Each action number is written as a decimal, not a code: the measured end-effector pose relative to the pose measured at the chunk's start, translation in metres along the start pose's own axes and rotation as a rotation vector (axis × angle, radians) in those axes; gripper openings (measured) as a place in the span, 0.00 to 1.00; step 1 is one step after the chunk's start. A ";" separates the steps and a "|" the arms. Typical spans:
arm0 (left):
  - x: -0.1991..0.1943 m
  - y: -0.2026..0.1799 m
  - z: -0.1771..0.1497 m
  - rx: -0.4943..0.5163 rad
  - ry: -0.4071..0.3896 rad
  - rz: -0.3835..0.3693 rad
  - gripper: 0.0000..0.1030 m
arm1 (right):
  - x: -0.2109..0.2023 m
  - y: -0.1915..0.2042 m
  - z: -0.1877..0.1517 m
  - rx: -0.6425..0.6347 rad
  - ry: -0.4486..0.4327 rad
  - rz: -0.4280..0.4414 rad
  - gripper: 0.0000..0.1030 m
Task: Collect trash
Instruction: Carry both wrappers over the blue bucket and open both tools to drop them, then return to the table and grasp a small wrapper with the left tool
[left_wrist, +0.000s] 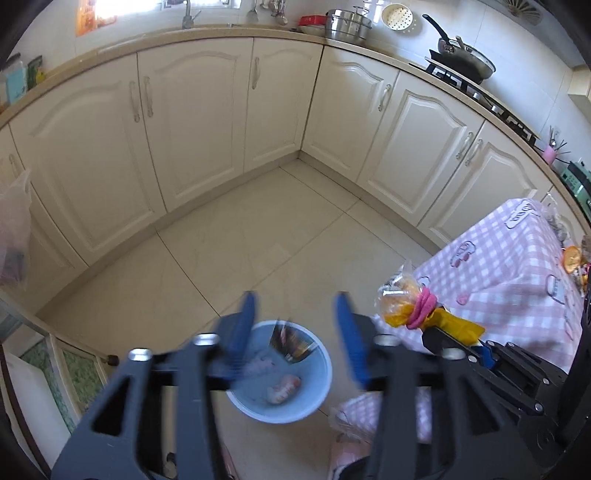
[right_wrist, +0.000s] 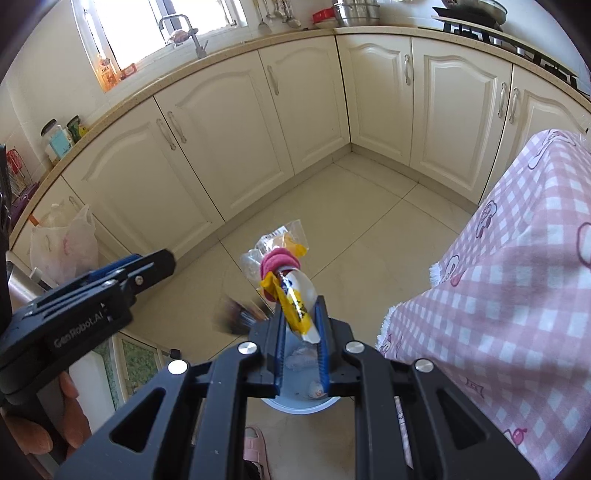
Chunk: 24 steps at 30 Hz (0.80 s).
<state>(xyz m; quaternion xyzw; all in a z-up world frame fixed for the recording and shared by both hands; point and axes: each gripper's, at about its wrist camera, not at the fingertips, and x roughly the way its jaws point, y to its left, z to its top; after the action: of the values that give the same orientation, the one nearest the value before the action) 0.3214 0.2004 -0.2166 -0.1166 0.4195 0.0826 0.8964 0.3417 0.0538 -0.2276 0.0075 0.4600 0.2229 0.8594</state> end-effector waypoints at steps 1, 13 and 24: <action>0.000 0.000 0.000 0.004 -0.003 0.003 0.46 | 0.002 0.000 -0.001 -0.002 0.004 0.000 0.14; -0.012 0.020 -0.005 -0.012 -0.015 0.029 0.57 | 0.020 0.014 0.003 -0.021 0.031 0.007 0.14; -0.035 0.032 0.001 -0.025 -0.072 0.073 0.59 | 0.029 0.032 0.016 -0.022 -0.015 0.030 0.32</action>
<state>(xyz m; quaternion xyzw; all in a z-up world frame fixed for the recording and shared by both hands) 0.2923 0.2297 -0.1931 -0.1095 0.3898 0.1245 0.9058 0.3565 0.0973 -0.2338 0.0066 0.4510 0.2405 0.8595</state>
